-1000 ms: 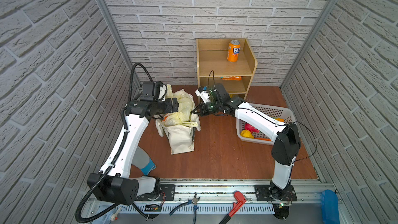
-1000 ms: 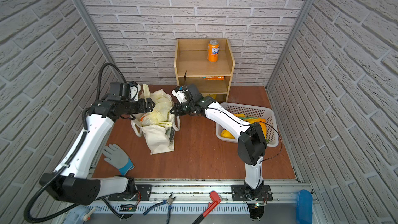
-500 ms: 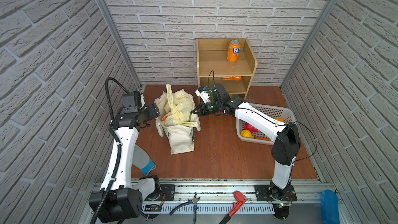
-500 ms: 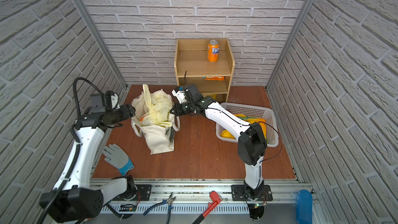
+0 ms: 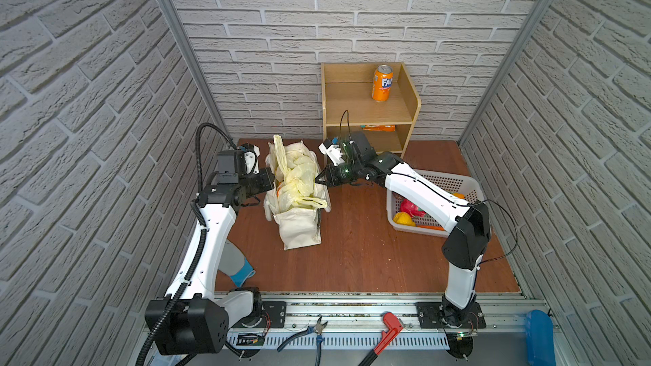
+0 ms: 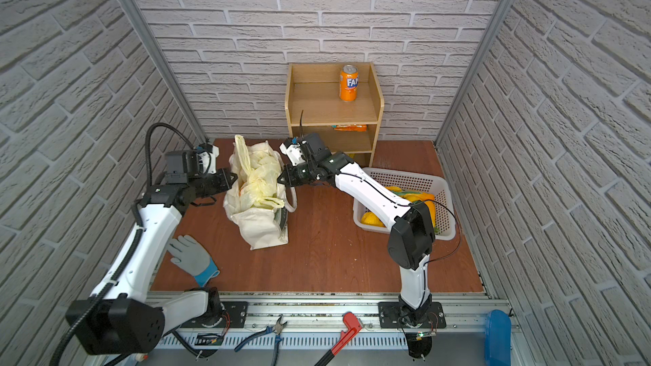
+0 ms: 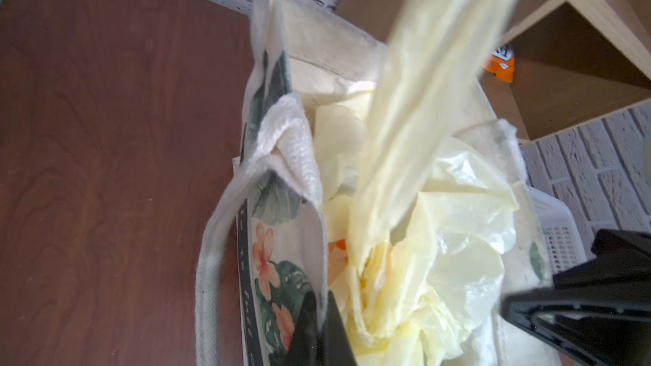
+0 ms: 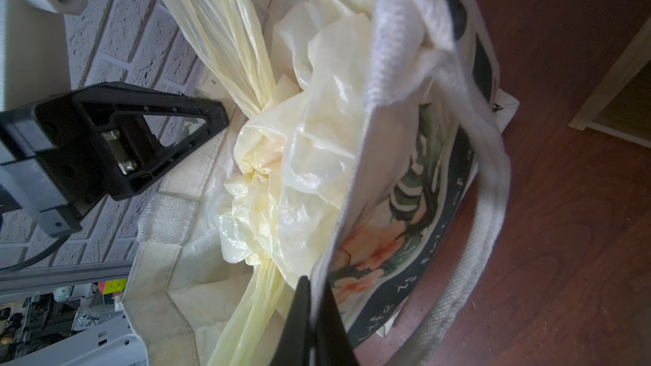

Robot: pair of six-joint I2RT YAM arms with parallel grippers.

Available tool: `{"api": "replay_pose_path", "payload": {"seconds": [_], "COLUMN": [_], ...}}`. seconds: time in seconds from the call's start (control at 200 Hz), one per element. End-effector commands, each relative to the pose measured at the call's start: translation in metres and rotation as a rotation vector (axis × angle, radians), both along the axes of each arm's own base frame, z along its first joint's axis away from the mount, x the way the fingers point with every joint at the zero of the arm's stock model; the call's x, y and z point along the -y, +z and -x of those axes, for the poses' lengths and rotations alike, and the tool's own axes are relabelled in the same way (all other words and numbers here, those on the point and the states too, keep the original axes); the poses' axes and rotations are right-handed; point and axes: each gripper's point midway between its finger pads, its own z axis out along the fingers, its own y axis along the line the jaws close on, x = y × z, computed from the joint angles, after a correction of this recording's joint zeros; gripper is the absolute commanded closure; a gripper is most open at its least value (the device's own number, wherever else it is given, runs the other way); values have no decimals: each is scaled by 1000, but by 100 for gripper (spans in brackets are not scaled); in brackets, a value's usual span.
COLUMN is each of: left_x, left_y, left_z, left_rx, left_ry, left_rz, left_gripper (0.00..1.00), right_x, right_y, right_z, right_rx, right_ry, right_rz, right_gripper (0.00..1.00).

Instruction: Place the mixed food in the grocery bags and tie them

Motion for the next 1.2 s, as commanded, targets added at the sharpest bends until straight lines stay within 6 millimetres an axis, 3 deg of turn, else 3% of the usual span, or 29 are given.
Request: {"api": "replay_pose_path", "payload": {"seconds": [0.0, 0.175, 0.19, 0.33, 0.47, 0.495, 0.775, 0.93, 1.025, 1.195], "left_x": [40, 85, 88, 111, 119, 119, 130, 145, 147, 137], "left_y": [47, 41, 41, 30, 33, 35, 68, 56, 43, 44], "left_z": [-8, -9, -10, -13, -11, -10, 7, 12, 11, 11], "left_rx": [160, 158, 159, 142, 155, 160, 255, 233, 215, 233], "left_ry": [-104, -180, -183, -215, -207, -203, -156, -169, -160, -126], "left_rz": [68, 67, 68, 68, 72, 76, 150, 142, 141, 107], "left_gripper": [100, 100, 100, 100, 100, 100, 100, 100, 100, 74], "right_x": [-27, -52, -57, -66, -51, -44, -6, 6, 12, 25], "right_y": [51, 53, 39, 12, -10, 4, 16, 12, 8, 15], "right_z": [11, 27, 25, 30, 23, 23, 7, 6, 6, 12], "right_rx": [116, 109, 88, 56, 45, 65, 77, 70, 58, 62], "right_ry": [71, 120, 123, 139, 98, 87, 0, -22, -36, -50], "right_rz": [-93, -108, -91, -53, -26, -50, -77, -75, -79, -87], "right_gripper": [94, 94, 94, 95, 94, 95, 94, 94, 85, 68]}}
